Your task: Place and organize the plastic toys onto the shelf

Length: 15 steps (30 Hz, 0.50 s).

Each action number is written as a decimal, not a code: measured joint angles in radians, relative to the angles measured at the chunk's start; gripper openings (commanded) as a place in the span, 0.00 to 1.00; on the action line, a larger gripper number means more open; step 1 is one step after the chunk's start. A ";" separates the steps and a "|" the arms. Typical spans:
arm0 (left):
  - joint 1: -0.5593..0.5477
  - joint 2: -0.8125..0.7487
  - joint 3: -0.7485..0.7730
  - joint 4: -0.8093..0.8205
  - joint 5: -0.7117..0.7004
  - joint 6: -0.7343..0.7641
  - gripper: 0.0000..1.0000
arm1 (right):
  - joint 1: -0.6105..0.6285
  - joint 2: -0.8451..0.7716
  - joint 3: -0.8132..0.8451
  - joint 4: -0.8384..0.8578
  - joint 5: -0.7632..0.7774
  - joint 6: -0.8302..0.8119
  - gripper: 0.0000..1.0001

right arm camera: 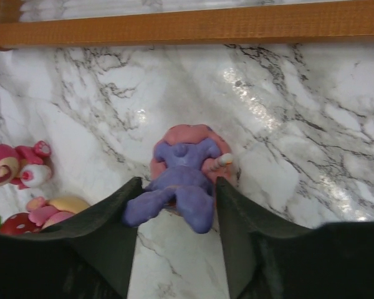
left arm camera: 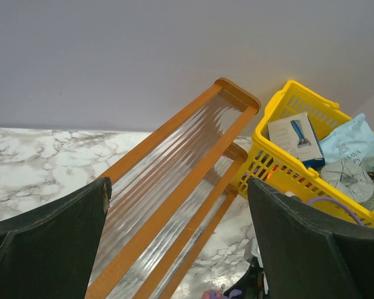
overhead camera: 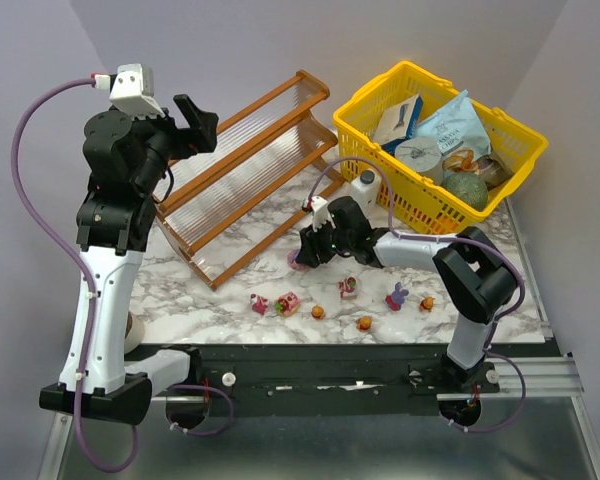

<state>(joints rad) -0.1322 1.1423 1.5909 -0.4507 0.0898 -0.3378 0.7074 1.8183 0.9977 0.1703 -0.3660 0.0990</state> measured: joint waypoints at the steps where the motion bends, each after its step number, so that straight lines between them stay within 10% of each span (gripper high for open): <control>1: -0.001 0.000 0.000 0.000 0.000 0.000 0.99 | 0.000 0.002 0.000 0.002 -0.001 0.008 0.43; 15: -0.021 -0.008 -0.007 0.000 -0.023 0.007 0.99 | 0.007 -0.083 0.005 -0.022 0.090 0.031 0.21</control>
<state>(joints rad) -0.1528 1.1343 1.5841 -0.4511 0.0673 -0.3305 0.7147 1.7355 1.0023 0.1486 -0.2764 0.1303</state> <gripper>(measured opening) 0.988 0.430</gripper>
